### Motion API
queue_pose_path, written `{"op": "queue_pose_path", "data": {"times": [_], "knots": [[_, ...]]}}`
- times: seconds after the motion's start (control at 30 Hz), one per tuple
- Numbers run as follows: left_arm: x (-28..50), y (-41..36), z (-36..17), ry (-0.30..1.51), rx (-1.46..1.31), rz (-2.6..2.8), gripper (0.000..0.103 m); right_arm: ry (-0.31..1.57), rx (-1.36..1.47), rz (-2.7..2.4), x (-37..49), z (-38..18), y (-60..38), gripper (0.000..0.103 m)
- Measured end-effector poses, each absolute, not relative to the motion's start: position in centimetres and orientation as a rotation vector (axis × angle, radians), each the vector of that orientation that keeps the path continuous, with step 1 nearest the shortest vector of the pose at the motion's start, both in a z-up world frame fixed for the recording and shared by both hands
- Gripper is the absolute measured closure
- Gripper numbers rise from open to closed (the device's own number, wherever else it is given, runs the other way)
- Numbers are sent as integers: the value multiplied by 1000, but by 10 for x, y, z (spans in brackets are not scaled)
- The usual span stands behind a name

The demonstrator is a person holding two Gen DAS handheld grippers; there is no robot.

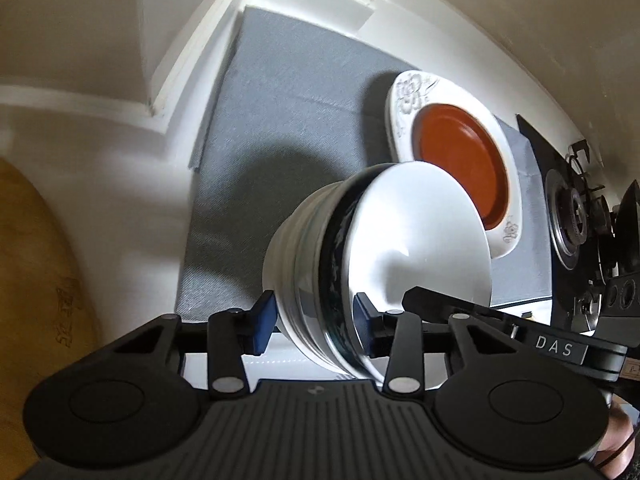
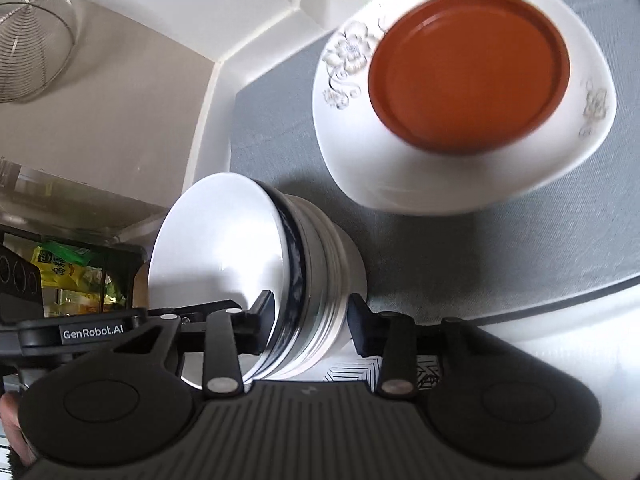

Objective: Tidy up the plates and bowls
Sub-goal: 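Lower the bowl stack onto the orange plate with both grippers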

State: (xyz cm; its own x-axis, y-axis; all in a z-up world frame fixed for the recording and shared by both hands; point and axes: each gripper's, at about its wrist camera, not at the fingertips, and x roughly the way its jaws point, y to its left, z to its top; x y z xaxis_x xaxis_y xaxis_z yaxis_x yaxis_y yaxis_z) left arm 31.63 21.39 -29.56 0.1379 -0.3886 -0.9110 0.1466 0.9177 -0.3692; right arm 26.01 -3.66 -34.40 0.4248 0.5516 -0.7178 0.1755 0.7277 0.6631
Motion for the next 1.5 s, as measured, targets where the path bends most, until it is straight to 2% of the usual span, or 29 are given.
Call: {"op": "queue_pose_path", "data": {"times": [0.37,0.53,0.8,1.17,1.5], "knots": [[346,157,-243,1269,-201,-484,56,975,733,201,278,-266,-102,59],[370,116,-239,1243,-181,-521,56,923,743,152,294,-257,-144,59],[399,63,-255,1264,-142,-548,57,893,787,82,306,-277,-192,59],[411,52,-307,1356,-162,-525,58,946,756,29,316,-324,-201,59],[409,51,-307,1276,-79,-470,59,936,713,70,318,-342,-179,58]]}}
